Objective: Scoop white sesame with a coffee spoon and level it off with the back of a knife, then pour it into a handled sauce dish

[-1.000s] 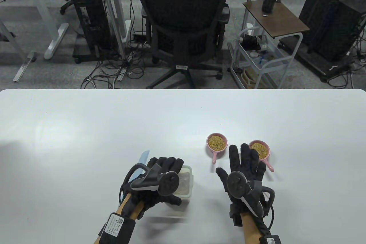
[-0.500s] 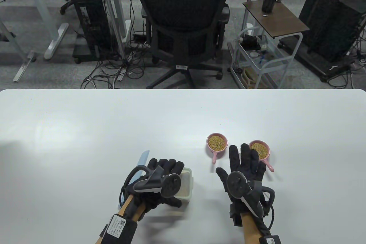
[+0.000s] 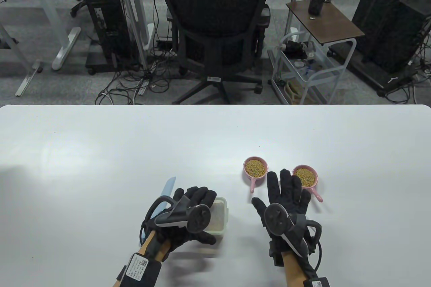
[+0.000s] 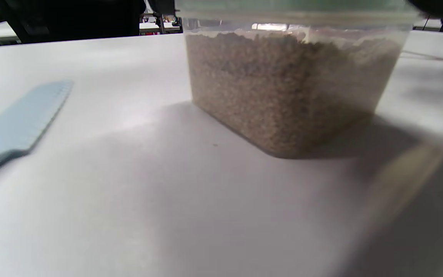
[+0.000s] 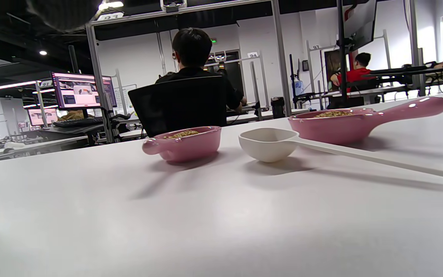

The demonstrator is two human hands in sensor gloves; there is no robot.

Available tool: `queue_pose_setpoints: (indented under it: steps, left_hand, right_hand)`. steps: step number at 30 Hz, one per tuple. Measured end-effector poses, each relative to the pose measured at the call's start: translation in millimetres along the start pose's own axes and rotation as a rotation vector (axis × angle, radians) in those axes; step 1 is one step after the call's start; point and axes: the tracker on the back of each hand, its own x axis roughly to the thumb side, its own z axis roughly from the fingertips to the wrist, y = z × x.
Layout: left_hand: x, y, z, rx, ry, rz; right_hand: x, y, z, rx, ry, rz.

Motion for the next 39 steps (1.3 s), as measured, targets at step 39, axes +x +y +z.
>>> queue_pose_setpoints:
  steps: [39]
  left_hand:
    - [-9,-22,55,0.368,0.486,0.218]
  right_hand:
    - [99,16,44,0.002,-0.311,0.270]
